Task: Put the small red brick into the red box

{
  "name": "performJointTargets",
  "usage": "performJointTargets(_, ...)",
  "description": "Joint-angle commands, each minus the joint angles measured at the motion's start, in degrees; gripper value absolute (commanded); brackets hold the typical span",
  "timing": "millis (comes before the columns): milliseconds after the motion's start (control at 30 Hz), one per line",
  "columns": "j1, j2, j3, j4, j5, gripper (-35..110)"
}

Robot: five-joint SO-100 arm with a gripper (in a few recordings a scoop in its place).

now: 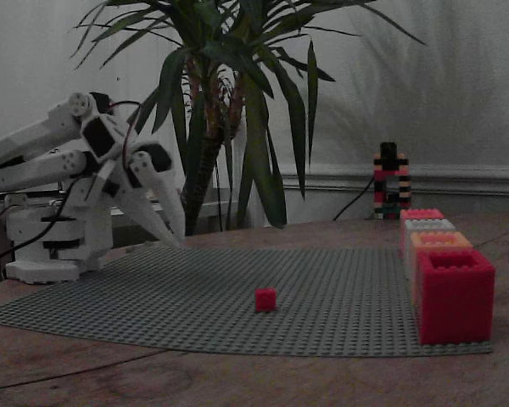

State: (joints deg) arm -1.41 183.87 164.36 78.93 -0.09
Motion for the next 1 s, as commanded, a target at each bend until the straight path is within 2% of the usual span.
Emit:
performJointTargets(0, -0.6, 0.5, -0.4, 1.5, 1.1, 0)
performJointTargets(200, 1.8, -14.9, -4.9, -12.7, 1.1, 0)
performJointTargets(400, 11.6, -39.0, -20.0, -26.9, 7.5, 0)
performJointTargets(500, 14.0, -50.2, -30.8, -25.3, -0.1, 0)
performJointTargets(633, 16.3, -64.2, -46.5, -18.5, 2.0, 5)
performJointTargets(867, 16.9, -83.1, -59.8, -14.6, 25.9, 20)
performJointTargets(967, 16.2, -87.9, -62.2, -16.1, 32.2, 22)
